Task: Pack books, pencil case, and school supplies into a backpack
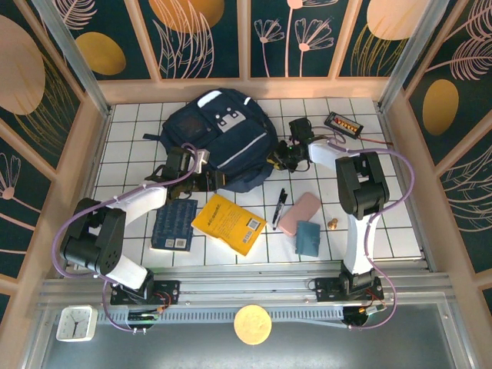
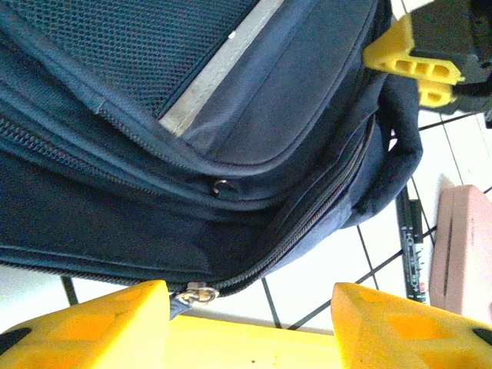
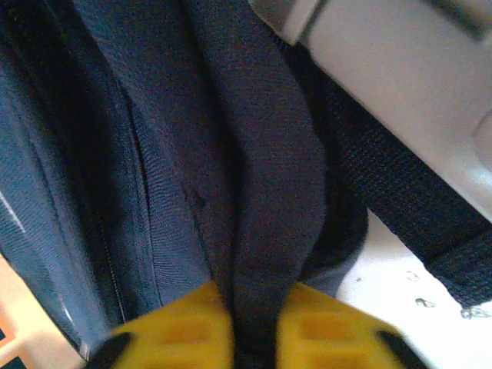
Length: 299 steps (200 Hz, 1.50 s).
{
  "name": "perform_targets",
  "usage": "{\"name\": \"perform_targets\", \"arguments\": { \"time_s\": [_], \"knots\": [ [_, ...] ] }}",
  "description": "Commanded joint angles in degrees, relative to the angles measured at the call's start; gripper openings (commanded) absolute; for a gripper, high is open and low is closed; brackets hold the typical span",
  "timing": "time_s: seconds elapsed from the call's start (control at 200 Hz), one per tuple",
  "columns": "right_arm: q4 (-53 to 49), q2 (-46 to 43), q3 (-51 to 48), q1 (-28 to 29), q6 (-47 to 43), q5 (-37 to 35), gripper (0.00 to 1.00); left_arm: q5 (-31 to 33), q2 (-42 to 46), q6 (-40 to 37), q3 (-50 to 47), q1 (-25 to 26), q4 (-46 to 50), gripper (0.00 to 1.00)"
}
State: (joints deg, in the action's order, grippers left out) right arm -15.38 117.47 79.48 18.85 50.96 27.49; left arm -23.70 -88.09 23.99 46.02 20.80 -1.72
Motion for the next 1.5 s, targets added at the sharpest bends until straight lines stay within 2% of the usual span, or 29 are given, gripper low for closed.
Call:
{"name": "perform_targets", "arguments": {
  "time_s": [0.0,0.19,0.33,0.48,0.61,0.821,1.076,1.191,1.251,1.291,1.351,1.491],
  "knots": [
    [0.2,-0.3,1.9,0.8,0.5,-1.7,0.00,0.2,3.2,-1.7,-1.2,-2.4,2.2,0.58],
    [-4.5,-4.3,9.7,1.2,1.3,-2.1,0.00,-2.3,9.2,-2.6,-4.3,-8.8,3.1,0.60],
    [-8.5,-4.8,15.3,1.1,1.2,-1.3,0.00,-8.3,9.1,-2.4,-6.0,-8.8,1.2,0.61],
    [-9.3,-5.1,15.9,1.4,1.7,-0.7,0.00,-14.0,6.1,-0.1,-7.3,-8.6,-5.4,0.57],
    [-9.6,-5.1,16.2,1.6,2.1,-0.1,0.00,-16.4,1.9,-3.5,-4.0,-6.9,-4.1,0.55],
    [-11.4,-4.4,19.2,1.6,1.5,0.1,0.00,-15.0,-4.6,-9.3,0.6,-5.3,1.6,0.53],
    [-10.8,-5.1,18.5,1.6,2.2,1.2,0.00,-14.2,-7.5,-9.8,0.8,-5.4,-1.0,0.52],
    [-11.3,-5.4,18.5,1.4,2.0,1.2,0.00,-13.9,-8.6,-9.6,2.4,-5.4,-1.9,0.43],
    [-11.3,-5.6,18.2,1.2,1.9,1.2,0.00,-13.8,-9.0,-9.4,3.0,-5.3,-2.2,0.35],
    [-11.3,-5.7,17.8,1.0,1.8,1.2,0.00,-13.9,-9.2,-9.4,3.4,-5.4,-2.2,0.24],
    [-11.1,-6.0,17.1,0.9,1.8,1.3,0.00,-14.2,-9.6,-9.7,4.0,-5.5,-1.6,0.00],
    [-10.9,-6.8,15.7,0.5,1.6,1.1,0.00,-12.8,-9.4,-9.7,3.8,-6.3,-0.4,0.00]
  ]
}}
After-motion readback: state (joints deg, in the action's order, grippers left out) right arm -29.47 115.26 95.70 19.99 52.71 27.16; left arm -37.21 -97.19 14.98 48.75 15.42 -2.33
